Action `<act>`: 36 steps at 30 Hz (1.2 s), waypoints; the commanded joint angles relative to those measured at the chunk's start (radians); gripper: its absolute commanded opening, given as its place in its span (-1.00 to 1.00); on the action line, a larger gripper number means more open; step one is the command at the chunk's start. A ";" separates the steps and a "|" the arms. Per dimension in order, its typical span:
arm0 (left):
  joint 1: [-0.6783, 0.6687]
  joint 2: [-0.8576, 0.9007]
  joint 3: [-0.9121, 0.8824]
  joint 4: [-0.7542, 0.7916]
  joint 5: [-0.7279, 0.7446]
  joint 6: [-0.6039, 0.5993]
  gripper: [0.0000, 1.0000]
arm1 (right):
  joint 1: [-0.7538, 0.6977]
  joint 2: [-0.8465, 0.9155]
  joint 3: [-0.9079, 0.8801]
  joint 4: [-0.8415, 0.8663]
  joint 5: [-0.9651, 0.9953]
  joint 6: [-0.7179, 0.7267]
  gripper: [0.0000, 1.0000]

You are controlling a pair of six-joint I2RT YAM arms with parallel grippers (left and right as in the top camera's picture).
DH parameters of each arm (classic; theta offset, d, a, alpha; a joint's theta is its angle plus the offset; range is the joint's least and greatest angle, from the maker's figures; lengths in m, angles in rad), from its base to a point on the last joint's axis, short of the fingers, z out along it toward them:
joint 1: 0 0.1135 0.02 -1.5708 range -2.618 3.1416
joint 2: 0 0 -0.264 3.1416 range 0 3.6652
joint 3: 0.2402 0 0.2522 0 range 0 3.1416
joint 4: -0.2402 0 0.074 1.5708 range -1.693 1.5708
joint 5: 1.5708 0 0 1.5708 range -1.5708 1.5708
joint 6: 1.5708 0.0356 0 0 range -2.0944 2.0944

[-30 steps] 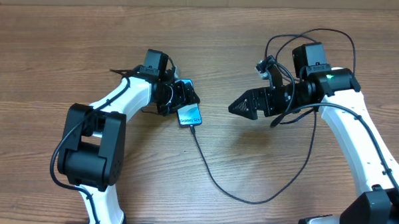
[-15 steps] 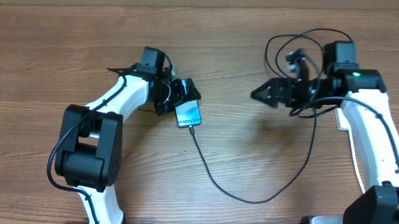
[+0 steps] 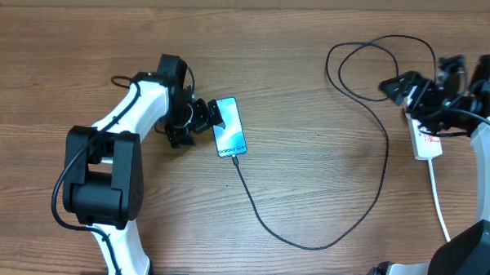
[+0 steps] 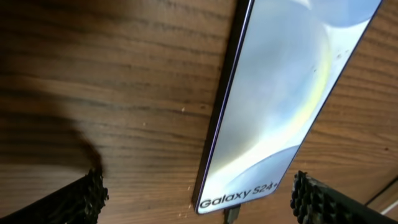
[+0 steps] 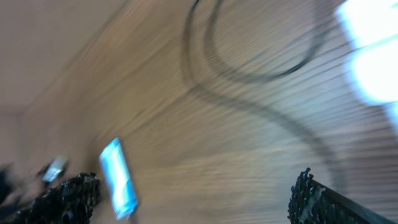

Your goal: Plug charger to phone and switch on socket

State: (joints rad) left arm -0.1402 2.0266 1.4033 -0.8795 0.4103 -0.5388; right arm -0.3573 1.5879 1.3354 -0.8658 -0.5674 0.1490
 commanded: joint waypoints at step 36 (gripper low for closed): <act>-0.208 -0.108 0.491 -0.241 -0.212 0.173 1.00 | -0.164 0.438 0.013 0.385 0.357 0.270 -0.93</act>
State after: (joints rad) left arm -0.3408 1.9358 1.8748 -1.1225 0.2119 -0.3847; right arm -0.5228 1.9976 1.3369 -0.4854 -0.2012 0.3996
